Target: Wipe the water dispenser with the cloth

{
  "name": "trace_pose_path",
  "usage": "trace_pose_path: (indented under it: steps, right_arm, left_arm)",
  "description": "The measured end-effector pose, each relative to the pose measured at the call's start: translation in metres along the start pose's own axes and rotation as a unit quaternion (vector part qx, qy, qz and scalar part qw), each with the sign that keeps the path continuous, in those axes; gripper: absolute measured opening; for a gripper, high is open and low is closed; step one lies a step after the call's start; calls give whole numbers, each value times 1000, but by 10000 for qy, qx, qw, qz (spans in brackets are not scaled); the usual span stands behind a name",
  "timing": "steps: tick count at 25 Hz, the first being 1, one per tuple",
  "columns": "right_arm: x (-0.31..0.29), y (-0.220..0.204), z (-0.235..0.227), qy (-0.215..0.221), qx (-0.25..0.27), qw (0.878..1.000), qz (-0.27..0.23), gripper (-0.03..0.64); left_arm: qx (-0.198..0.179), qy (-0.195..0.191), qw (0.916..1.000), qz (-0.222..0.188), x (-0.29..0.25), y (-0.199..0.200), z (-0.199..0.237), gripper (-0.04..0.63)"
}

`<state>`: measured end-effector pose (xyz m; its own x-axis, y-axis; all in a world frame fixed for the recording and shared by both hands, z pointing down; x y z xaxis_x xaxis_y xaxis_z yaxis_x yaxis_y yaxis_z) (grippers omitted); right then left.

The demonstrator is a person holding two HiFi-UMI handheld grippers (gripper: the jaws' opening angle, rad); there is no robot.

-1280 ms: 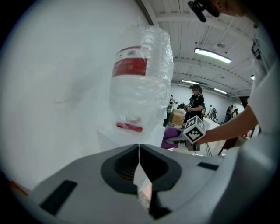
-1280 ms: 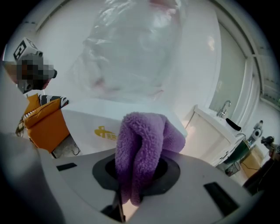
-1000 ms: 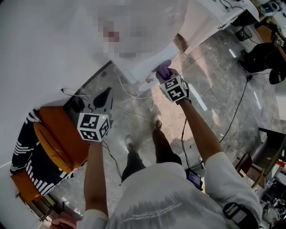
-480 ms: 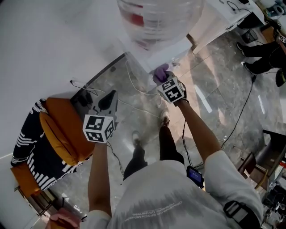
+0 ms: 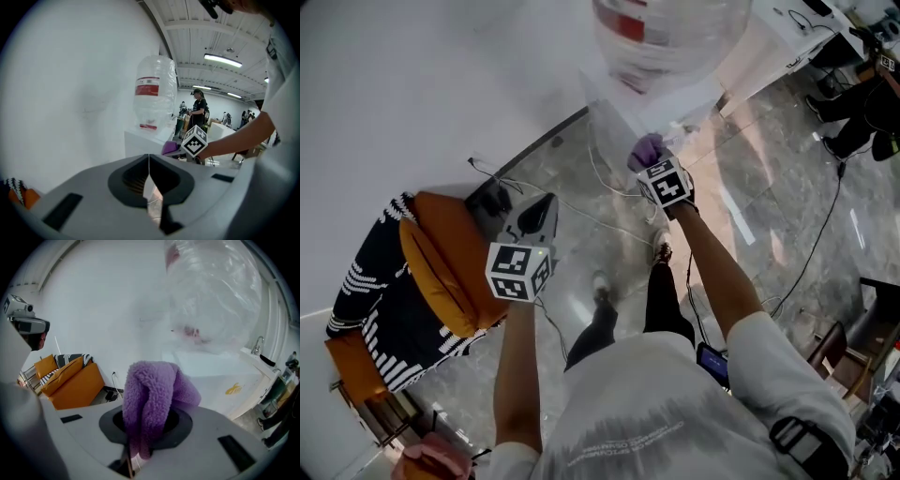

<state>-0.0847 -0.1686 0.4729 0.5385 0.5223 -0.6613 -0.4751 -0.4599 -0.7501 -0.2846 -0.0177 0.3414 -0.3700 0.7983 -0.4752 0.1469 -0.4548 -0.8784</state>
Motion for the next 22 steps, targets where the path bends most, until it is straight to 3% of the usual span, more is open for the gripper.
trace_pose_path:
  steps: [10, 17, 22]
  right_arm:
    - [27, 0, 46, -197, -137, 9996, -117, 63]
    - [91, -42, 13, -772, -632, 9949, -162, 63]
    - [135, -81, -23, -1182, -1125, 9865, -115, 63]
  left_arm:
    - [-129, -373, 9992, -61, 14, 1, 2, 17]
    - [-372, -1112, 9931, 9, -31, 11, -45, 17]
    - [-369, -1385, 9895, 193, -70, 14, -82, 17]
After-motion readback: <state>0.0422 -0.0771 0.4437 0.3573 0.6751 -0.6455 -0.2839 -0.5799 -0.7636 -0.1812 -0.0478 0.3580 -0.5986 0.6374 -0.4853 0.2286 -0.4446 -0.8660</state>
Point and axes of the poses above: the fingertips, and each gripper's own axes: x backward along the fingers, z to its left, y out of its top, the point moved 5 cm from there along x, backward along the fingers, and after that the axes turned 1 degree about y, right-handed, at the moved point
